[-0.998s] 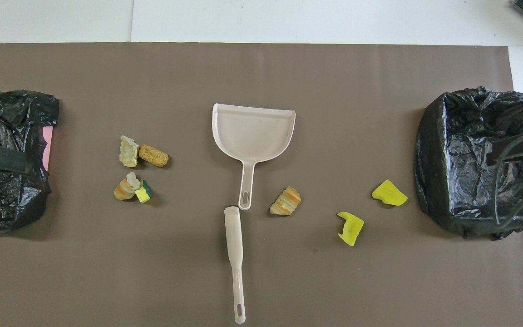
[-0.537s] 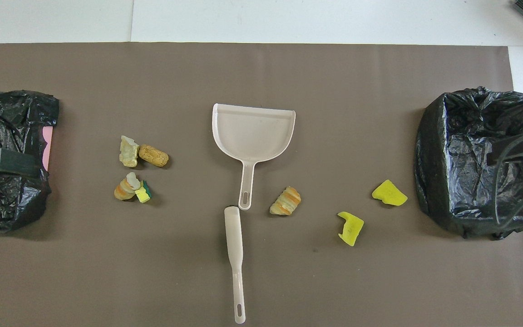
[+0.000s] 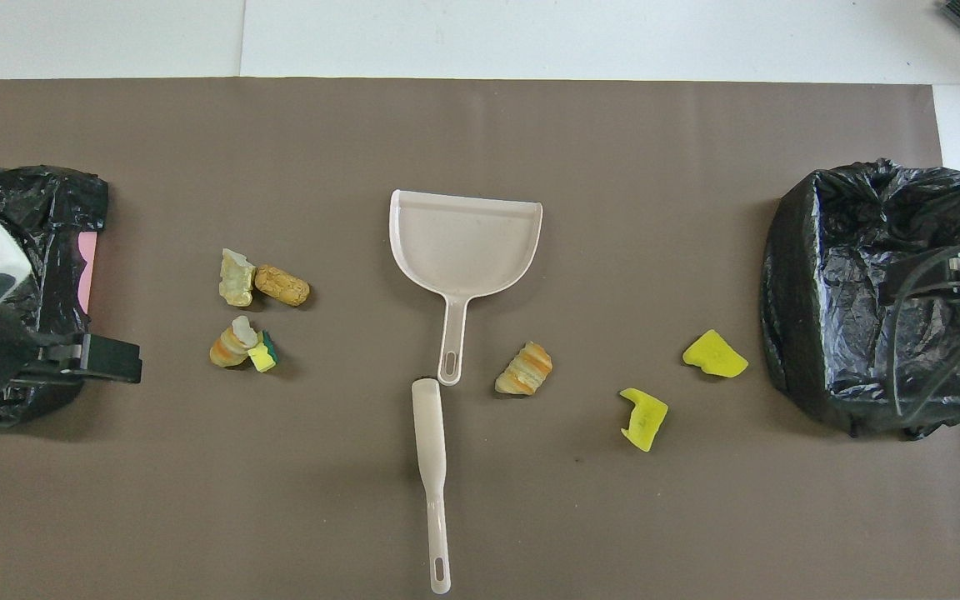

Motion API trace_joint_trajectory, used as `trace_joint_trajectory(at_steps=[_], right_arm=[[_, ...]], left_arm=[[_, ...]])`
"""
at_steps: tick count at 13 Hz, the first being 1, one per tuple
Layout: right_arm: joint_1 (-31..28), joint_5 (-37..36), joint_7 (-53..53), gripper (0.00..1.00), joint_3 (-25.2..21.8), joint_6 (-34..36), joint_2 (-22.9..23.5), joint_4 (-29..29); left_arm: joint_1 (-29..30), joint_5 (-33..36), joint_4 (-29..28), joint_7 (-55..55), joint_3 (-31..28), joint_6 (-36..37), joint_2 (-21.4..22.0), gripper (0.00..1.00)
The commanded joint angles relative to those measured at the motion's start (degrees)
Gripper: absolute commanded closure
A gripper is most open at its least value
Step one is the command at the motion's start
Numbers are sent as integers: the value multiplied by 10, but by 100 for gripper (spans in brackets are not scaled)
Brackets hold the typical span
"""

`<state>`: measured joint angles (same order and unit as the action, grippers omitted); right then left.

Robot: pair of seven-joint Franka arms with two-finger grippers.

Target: Sweep and dump trash in bin

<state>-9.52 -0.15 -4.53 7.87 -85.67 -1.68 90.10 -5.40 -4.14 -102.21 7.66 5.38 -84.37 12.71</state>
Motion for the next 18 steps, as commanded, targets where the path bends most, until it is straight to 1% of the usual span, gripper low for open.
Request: trace_joint_trajectory(at_steps=[1, 4, 5, 7, 9, 12, 14, 15, 16, 18], right_arm=[[12, 6, -3, 0, 4, -9, 2, 10], [42, 7, -42, 0, 4, -24, 18, 10], [56, 7, -62, 0, 4, -27, 26, 11], [78, 13, -97, 0, 4, -41, 43, 11], [97, 17, -124, 0, 4, -69, 59, 10], [133, 20, -178, 0, 4, -107, 89, 5], [155, 38, -214, 0, 4, -136, 111, 4], [165, 38, -231, 0, 4, -149, 121, 4], [176, 37, -247, 0, 4, -162, 136, 3], [207, 37, -277, 0, 4, -201, 163, -4]], left_arm=[[-32, -27, -88, 13, -7, -23, 67, 0], [-86, -36, -117, 46, -7, -48, 70, 0], [-114, -36, -132, 67, -7, -59, 69, 0], [-172, -37, -170, 119, -7, -104, 69, 0], [-223, -37, -210, 176, -7, -165, 70, 0], [-269, -51, -247, 220, -7, -224, 63, 0], [-320, -59, -289, 244, -7, -273, 59, 0], [-333, -59, -307, 251, -7, -297, 59, 0], [-347, -60, -316, 264, -6, -312, 48, 0], [-406, -60, -327, 302, -7, -355, -11, 0]])
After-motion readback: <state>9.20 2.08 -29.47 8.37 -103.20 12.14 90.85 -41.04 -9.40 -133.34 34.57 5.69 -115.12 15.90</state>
